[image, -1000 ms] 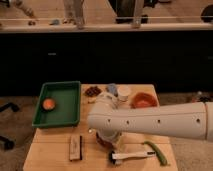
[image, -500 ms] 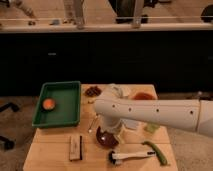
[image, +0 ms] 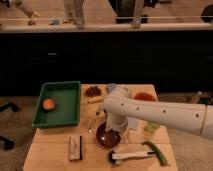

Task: Stack bowls on top of each other

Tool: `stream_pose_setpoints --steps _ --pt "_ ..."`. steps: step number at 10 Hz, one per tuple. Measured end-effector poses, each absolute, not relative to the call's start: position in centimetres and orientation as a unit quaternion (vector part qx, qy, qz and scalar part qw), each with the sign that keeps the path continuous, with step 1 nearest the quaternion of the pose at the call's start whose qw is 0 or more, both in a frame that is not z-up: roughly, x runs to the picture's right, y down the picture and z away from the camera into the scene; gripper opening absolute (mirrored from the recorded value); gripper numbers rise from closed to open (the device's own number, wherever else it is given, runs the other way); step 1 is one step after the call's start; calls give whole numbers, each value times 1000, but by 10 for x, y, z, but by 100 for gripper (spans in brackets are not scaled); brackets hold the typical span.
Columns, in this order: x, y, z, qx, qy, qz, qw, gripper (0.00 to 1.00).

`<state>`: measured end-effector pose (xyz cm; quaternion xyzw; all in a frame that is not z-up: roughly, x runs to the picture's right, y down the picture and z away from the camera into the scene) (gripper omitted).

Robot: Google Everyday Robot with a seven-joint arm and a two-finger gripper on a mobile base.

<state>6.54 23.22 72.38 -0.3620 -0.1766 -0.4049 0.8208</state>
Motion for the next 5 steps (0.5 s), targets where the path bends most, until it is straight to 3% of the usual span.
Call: stream_pose_setpoints --steps 5 --pt "91 237 731 -358 -177 -392 829 80"
